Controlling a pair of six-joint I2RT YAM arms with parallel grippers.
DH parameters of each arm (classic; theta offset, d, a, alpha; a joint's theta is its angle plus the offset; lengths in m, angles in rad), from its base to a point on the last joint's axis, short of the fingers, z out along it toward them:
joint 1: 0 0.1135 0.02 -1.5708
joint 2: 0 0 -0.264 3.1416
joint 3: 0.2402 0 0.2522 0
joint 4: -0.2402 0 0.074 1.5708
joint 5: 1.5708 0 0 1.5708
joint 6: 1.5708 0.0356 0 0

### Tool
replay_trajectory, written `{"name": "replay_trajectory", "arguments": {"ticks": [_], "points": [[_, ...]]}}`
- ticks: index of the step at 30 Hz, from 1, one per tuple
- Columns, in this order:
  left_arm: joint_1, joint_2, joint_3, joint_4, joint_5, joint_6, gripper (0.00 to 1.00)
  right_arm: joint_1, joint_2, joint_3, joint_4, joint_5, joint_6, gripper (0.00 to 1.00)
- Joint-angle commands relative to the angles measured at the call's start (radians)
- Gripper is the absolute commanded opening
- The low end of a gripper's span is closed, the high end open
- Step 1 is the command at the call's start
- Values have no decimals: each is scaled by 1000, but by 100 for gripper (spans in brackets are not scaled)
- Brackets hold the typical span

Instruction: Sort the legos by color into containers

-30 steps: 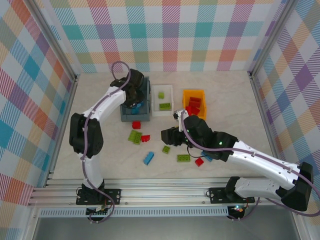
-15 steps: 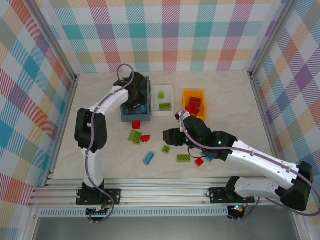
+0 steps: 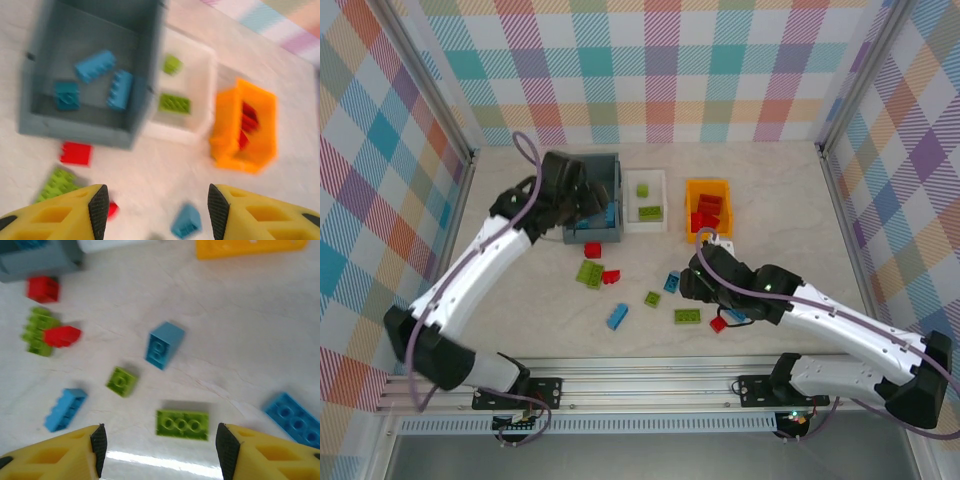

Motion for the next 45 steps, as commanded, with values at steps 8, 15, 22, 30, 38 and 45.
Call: {"name": "replay_trajectory", "arguments": {"ticks": [8, 15, 22, 30, 38, 45], "points": [[-598, -279, -428, 244, -226, -160, 57, -60, -2, -227, -128, -168, 276, 73], [-825, -268, -489, 292, -372, -152, 57, -186, -12, -287, -10, -253, 426, 76], [-861, -287, -521, 324, -408, -151, 58, -262, 25, -334, 70, -303, 532, 73], [-861, -293, -505, 316, -421, -141, 58, -316, 90, -395, 168, -365, 537, 65], [-862, -301, -503, 309, -438, -143, 58, -326, 135, -407, 219, -382, 532, 46], [-861, -331, -475, 256, -504, -153, 58, -322, 93, -262, 113, -276, 360, 28]]}}
